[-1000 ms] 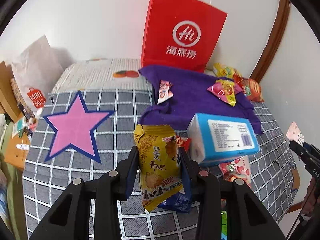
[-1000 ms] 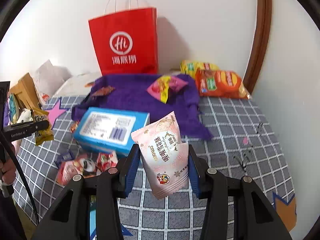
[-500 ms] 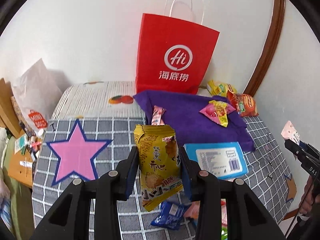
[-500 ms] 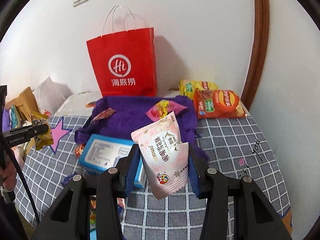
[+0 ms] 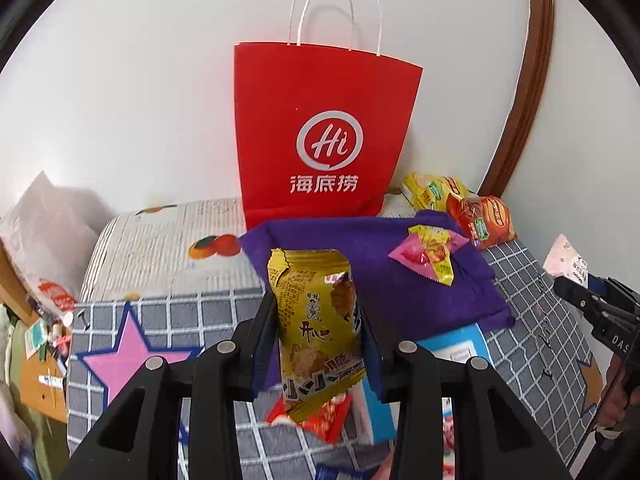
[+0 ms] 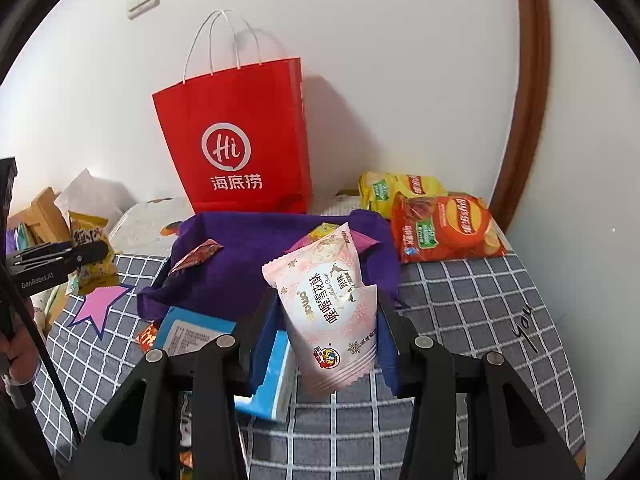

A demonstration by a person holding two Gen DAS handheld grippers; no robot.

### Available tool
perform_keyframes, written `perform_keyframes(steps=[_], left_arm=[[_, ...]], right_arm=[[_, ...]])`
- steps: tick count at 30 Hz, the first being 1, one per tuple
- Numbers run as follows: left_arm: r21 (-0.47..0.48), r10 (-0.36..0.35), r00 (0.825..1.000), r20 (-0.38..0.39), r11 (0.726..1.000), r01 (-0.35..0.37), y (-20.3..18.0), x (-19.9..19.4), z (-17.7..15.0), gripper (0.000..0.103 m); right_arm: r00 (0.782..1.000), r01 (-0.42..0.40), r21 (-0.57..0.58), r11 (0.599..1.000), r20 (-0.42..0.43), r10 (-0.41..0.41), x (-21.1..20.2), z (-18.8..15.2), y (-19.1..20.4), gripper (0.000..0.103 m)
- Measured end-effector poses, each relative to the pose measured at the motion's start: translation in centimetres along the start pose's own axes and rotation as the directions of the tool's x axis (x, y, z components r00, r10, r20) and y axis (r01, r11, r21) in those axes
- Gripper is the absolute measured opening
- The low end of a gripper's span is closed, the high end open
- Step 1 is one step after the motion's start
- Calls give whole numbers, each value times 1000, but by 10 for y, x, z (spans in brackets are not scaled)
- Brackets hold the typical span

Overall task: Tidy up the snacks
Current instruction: 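Carry the sachet and yellow snack bag toward the purple towel with both tools, then lower both tools over the purple towel and open them to drop the sachet and yellow bag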

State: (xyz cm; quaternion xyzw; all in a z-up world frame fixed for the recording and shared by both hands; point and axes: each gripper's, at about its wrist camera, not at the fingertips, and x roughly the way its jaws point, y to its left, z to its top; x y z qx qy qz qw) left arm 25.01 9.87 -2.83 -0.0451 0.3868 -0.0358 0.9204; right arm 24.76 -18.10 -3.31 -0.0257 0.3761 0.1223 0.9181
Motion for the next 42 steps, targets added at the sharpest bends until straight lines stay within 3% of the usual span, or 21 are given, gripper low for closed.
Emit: perform_keyframes(steps=[11,18,42], left_arm=[[-2,-32,999,-6,999,32,-11,45,18,37],[-34,-56,997,-55,998,54,-1,73,14,37],[-82,-56,993,-102,995,47,17,97,6,37]], right_arm=[[999,-19,-7,1000,-31,19,45,21,5,45],[998,-26,-7,1000,-53,25,70,23,6,45],[994,-91,41,995,-57,93,129,21,-4,45]])
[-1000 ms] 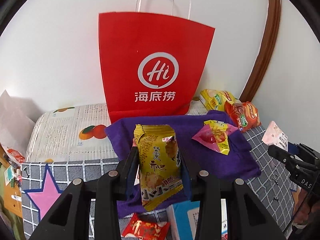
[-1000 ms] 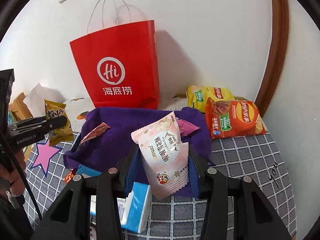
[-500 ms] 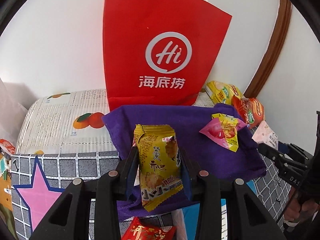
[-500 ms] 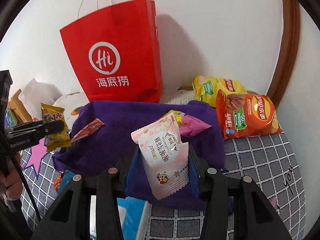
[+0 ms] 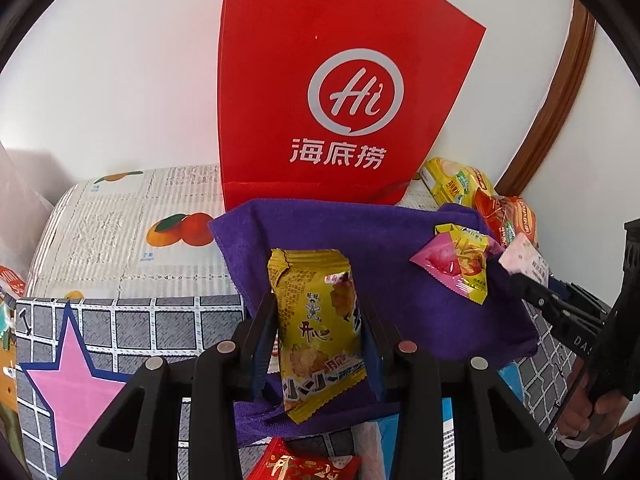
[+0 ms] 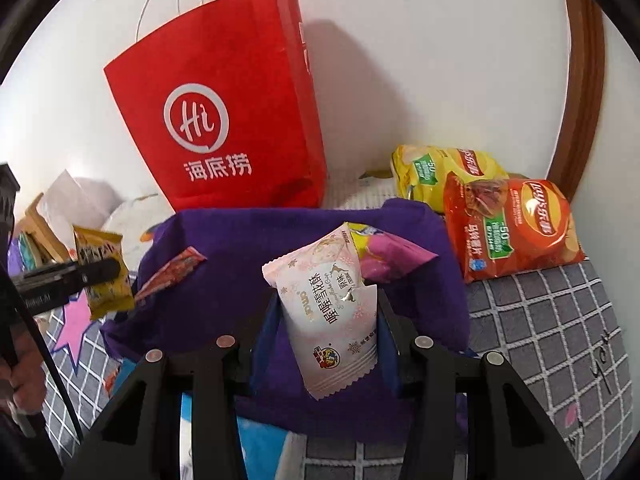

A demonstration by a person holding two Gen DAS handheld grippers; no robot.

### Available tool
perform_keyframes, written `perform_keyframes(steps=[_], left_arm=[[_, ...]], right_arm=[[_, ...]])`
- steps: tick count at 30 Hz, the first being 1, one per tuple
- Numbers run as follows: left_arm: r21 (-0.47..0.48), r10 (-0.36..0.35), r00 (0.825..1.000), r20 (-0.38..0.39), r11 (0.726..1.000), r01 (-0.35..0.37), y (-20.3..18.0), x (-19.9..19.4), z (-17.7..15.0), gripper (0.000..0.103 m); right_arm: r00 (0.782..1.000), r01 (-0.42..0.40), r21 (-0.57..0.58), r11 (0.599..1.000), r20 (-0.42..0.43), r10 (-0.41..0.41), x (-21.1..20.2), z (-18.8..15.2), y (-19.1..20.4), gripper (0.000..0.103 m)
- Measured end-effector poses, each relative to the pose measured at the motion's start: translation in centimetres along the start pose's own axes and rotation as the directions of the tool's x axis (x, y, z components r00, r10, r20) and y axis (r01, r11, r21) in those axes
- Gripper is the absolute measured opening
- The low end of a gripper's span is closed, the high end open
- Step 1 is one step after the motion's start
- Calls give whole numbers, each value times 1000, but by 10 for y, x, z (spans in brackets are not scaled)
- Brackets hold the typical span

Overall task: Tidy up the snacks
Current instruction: 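Lower both tools over the purple towel and open them to drop the sachet and yellow bag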

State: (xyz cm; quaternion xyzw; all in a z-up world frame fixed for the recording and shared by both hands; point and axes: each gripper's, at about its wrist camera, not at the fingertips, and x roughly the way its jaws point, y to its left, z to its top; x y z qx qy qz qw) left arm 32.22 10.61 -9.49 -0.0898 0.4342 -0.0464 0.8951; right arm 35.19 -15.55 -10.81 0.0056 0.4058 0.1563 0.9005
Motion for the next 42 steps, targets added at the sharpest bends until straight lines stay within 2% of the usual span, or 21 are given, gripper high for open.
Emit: perform_keyframes(steps=[11,18,42], left_arm=[[16,12,999,-32,1000,-11,-5,16,-4,37],[17,16,999,-37,1000,-15,-5,18,-5,37],[28,-2,999,-37,1000,3,-8,21,-7,37]], right_arm=[[999,-13,14,1000,-33,14,24,-10,-9,45],[999,-7,31,999,-45,8,24,-13,-18,45],[997,-16,21,1000,-70,18,29,-20,-13,45]])
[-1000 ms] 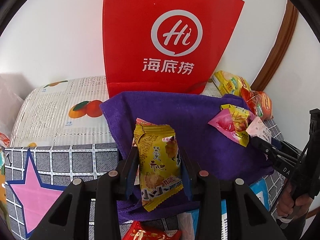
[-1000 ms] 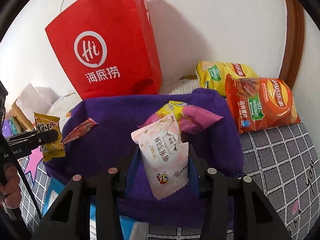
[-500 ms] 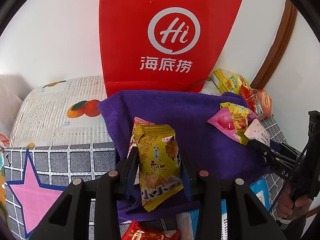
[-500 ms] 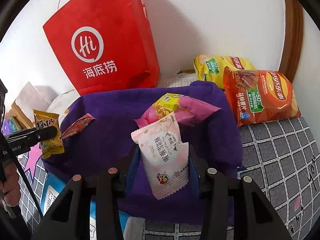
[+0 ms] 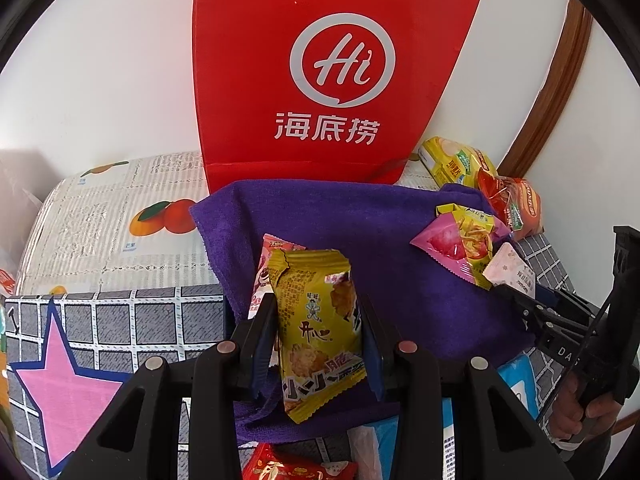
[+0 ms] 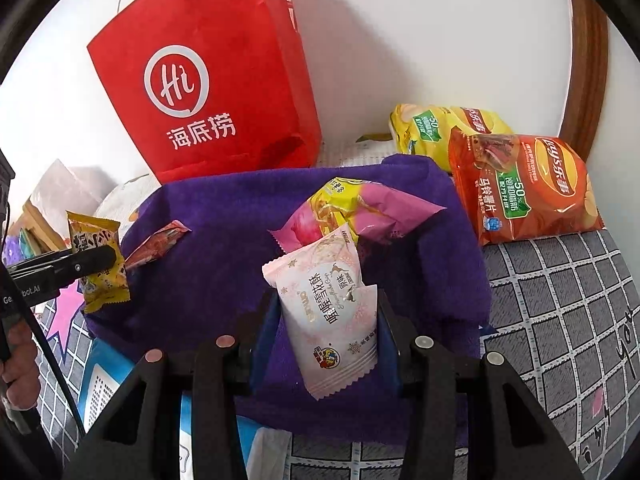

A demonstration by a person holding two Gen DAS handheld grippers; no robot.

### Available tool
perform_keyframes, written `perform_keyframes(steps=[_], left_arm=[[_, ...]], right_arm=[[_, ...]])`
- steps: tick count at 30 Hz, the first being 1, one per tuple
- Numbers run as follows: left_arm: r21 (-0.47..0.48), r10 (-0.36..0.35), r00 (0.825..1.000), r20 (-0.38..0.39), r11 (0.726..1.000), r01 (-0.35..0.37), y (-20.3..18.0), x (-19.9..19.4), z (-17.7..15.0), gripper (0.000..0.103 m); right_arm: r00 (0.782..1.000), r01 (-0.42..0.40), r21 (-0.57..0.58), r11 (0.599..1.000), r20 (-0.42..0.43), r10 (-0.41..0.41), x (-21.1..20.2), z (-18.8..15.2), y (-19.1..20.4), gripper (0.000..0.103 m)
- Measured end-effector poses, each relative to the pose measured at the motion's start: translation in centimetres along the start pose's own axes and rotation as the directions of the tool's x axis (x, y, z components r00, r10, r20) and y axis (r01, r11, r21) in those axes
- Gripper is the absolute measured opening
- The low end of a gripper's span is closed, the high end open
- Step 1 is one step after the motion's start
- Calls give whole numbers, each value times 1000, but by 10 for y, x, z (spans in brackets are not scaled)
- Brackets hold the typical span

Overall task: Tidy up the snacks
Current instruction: 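Lower both tools over the purple towel and open them to drop the sachet and yellow bag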

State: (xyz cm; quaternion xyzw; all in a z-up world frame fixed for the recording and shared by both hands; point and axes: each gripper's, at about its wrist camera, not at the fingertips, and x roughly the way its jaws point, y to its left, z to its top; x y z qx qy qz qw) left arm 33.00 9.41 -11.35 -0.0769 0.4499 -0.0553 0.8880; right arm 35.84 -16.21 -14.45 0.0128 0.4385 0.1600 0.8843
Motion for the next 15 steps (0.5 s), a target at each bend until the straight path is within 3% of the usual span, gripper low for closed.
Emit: perform_keyframes(steps=[15], left_arm=[[-35,-47,999,-2,998,47,2,1,-1,37]], right_arm=[[998,46,-43,998,-46,-47,11,-5,4,45]])
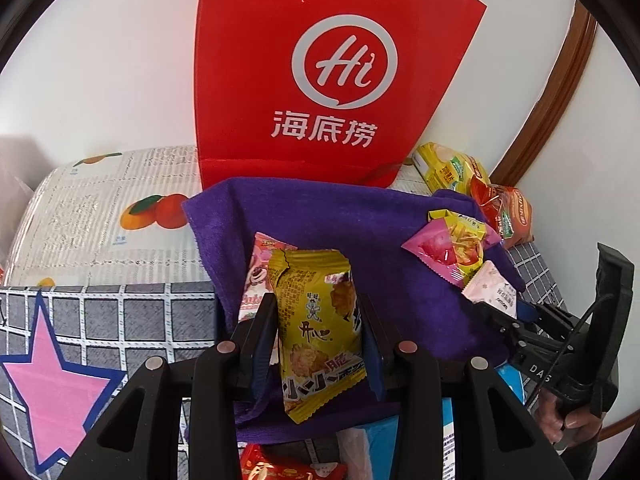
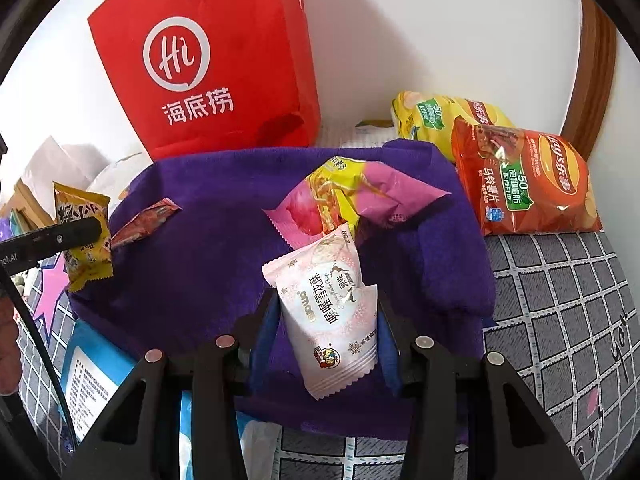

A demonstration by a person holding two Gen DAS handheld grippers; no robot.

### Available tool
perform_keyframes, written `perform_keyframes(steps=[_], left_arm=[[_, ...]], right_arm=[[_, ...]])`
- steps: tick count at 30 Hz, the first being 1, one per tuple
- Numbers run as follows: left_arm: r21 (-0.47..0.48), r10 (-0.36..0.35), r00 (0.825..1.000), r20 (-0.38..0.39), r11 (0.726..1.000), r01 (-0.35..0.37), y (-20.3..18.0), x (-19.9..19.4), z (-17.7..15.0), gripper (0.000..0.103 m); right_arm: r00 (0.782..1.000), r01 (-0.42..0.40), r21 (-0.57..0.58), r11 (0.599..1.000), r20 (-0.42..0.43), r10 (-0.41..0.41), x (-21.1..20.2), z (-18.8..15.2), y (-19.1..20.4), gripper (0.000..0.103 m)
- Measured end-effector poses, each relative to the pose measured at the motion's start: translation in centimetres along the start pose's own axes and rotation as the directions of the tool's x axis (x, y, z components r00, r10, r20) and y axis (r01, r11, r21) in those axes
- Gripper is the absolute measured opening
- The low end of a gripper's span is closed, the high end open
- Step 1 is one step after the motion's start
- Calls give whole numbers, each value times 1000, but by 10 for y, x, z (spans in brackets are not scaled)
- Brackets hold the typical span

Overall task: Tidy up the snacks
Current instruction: 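Lower both tools over the purple towel and open them to drop the sachet and yellow bag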

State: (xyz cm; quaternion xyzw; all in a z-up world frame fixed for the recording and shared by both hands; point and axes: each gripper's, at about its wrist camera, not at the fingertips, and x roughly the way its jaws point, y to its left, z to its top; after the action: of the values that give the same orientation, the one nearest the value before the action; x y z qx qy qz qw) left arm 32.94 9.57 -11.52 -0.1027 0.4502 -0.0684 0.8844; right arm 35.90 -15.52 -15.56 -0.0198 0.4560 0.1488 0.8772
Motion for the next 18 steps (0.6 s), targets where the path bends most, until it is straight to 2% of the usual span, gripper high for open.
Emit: perform_keyframes(steps=[9,12,16,18], left_arm=[[-14,-4,998,-57,1000,3,1,15,-6,37],[-10,-5,997,-74,1000,4,1,20,-8,37],[-9,2,996,-93,1000,-3,0,27,-10,37],[-14,4,995,-104,1000,-5,0,31,-11,37]], right_arm=[[999,30,-12,999,-18,-30,6,-2,1,49],[999,38,-18,999,-26,-38,8,-2,1,58],[997,67,-47,997,-26,-69,9,-3,5,64],[997,76,-53,996,-23,-77,8,-2,5,72]])
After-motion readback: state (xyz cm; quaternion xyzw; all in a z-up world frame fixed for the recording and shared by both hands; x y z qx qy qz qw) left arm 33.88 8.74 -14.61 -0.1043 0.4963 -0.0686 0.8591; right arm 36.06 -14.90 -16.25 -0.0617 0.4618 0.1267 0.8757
